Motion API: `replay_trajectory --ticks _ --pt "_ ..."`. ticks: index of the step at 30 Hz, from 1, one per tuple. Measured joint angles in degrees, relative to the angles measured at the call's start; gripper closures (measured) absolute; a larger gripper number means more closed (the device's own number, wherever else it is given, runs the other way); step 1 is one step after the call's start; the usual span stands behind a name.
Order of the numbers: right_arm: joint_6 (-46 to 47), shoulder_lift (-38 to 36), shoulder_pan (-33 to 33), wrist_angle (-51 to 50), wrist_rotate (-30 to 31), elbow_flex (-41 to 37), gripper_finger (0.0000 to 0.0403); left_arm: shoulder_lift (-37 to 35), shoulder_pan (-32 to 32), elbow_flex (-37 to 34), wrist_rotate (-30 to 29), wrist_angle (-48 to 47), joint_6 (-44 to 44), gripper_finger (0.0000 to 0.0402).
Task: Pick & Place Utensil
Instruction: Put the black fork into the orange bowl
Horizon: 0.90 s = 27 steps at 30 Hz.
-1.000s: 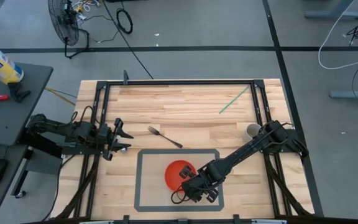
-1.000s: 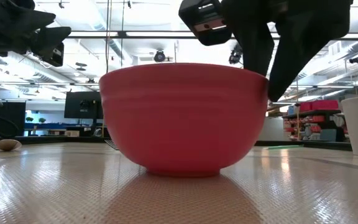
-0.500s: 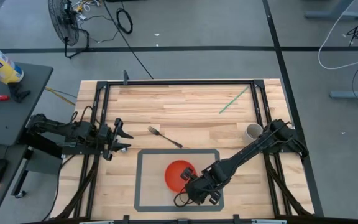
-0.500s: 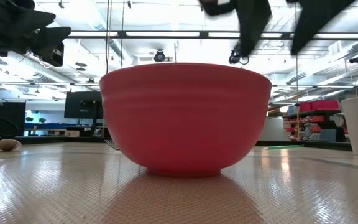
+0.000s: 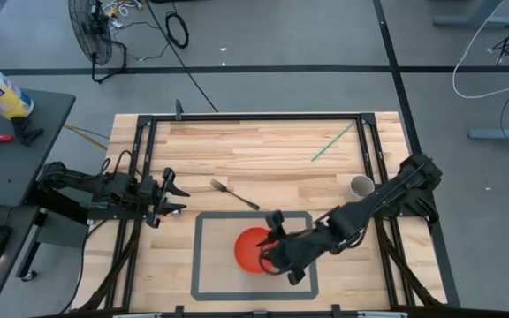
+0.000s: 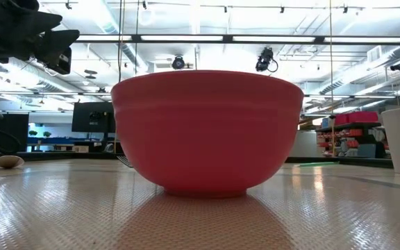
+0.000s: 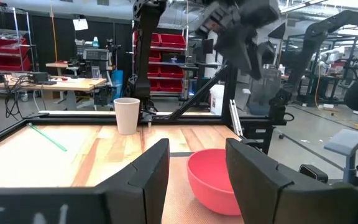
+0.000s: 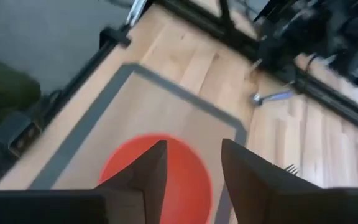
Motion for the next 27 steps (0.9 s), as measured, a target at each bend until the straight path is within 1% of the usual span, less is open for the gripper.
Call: replay_trajectory --ticks 5,7,9,12,14,16,19,21,23,25,27 --pt "0.56 -0.47 -1.7 -0.3 -0.94 0.0 0.0268 0.0 0.02 -0.01 0.0 -0.01 0.01 0.0239" --pt "0.78 -0.24 -2.59 0.07 -2.23 0.0 0.0273 0.0 0.01 0.01 0.0 0.01 0.01 0.0239" --pt "1.37 0.45 -3.89 0.73 -5.45 0.0 0.0275 0.0 0.01 0.01 0.0 -0.01 0.01 0.0239" --pt "2.04 2.0 -6.63 2.88 -11.84 0.0 0.0271 0.0 0.02 0.01 0.0 -0.01 0.01 0.0239" --pt "1.94 2.88 -8.68 3.36 -14.37 0.0 0.026 -0.02 0.02 0.01 0.0 0.01 0.01 0.0239" --pt "1.48 3.81 -10.89 3.78 -15.49 0.0 0.0245 -0.01 0.0 0.01 0.0 -0.02 0.01 0.0239" --pt "1.89 5.62 -14.34 6.91 -15.11 0.0 0.0212 0.0 0.0 0.01 0.0 -0.04 0.01 0.0239" --pt "3.96 7.07 -16.64 9.76 -13.71 0.0 0.0188 -0.01 0.01 0.01 0.01 -0.01 -0.01 0.0239" --pt "5.71 8.81 -19.14 10.8 -13.62 0.0 0.0165 -0.02 0.0 0.01 0.02 0.01 0.01 0.0239" --pt "6.78 10.63 -21.58 12.45 -13.72 0.0 0.0151 0.0 0.01 0.01 0.17 -0.03 0.01 0.0239" --pt "7.92 12.31 -23.8 13.38 -13.74 0.0 0.0148 -0.02 0.0 -0.01 0.17 -0.14 0.01 0.0239"
